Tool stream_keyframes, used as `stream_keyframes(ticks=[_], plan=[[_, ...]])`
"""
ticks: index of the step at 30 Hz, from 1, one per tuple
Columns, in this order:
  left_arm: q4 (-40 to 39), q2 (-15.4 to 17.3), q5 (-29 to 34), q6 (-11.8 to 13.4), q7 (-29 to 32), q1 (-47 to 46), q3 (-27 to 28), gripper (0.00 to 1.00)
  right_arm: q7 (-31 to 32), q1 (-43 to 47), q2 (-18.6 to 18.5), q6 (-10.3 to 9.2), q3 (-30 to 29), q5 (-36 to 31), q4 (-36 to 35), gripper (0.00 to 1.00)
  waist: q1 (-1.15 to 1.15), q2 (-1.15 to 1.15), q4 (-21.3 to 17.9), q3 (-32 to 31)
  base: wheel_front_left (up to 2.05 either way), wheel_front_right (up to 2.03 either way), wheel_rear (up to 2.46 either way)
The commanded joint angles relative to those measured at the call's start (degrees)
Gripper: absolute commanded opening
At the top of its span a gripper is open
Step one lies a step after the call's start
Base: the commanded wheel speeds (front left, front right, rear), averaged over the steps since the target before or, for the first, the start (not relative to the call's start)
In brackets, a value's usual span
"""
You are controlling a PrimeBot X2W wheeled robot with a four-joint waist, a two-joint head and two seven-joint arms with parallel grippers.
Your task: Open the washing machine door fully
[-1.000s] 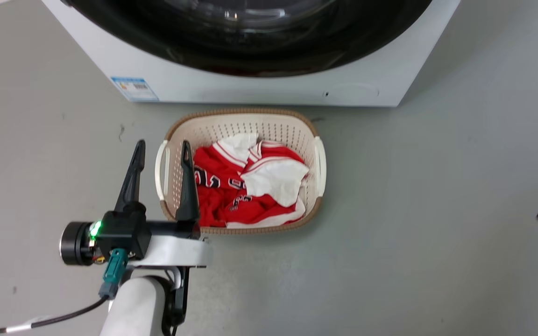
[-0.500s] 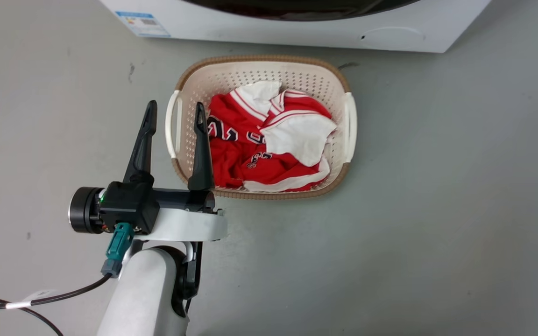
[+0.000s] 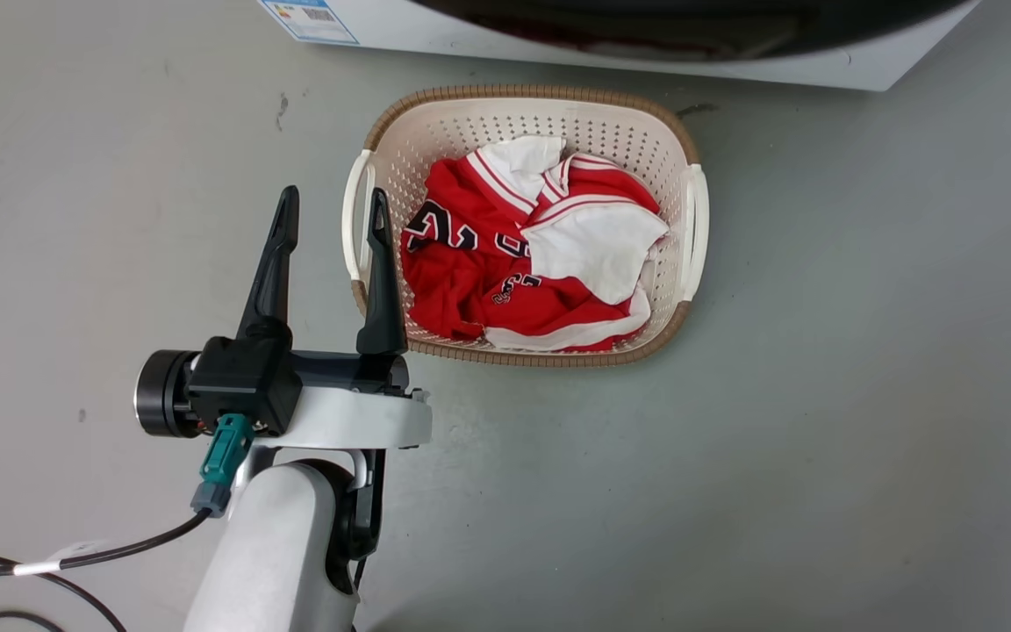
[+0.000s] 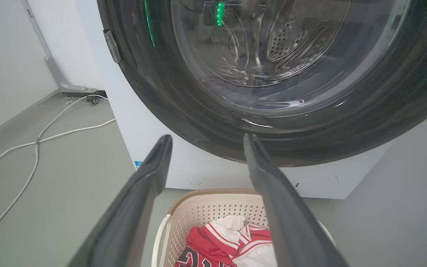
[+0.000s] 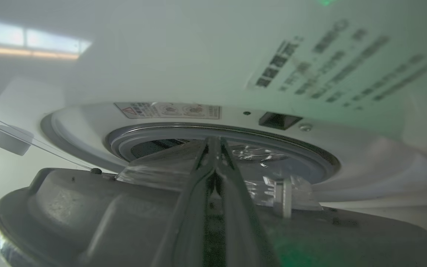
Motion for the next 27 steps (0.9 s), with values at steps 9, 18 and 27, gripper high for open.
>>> stream_keyframes(ticks=[9, 18, 27], plan=[[0.86, 0.03, 0.95, -0.23, -0.16, 2.02, 1.3, 1.0, 5.88, 8.9, 0.86, 0.0, 2.63, 0.94, -4.5, 0.0, -0.01, 0.0, -1.33, -4.81, 0.0, 0.0, 0.0], [1.7, 0.04, 2.11, -1.09, -0.16, 5.52, 2.87, 1.0, 10.99, 20.5, 2.01, 0.0, 4.29, 3.23, -11.69, 0.0, -0.01, 0.0, -2.79, -10.7, 0.0, 0.0, 0.0], [2.18, 0.03, 3.02, -1.63, -0.15, 8.68, 4.4, 1.0, 14.8, 32.29, 5.16, 0.0, 8.45, 4.58, -20.18, 0.0, -0.01, 0.0, -3.88, -14.97, 0.0, 0.0, 0.0]])
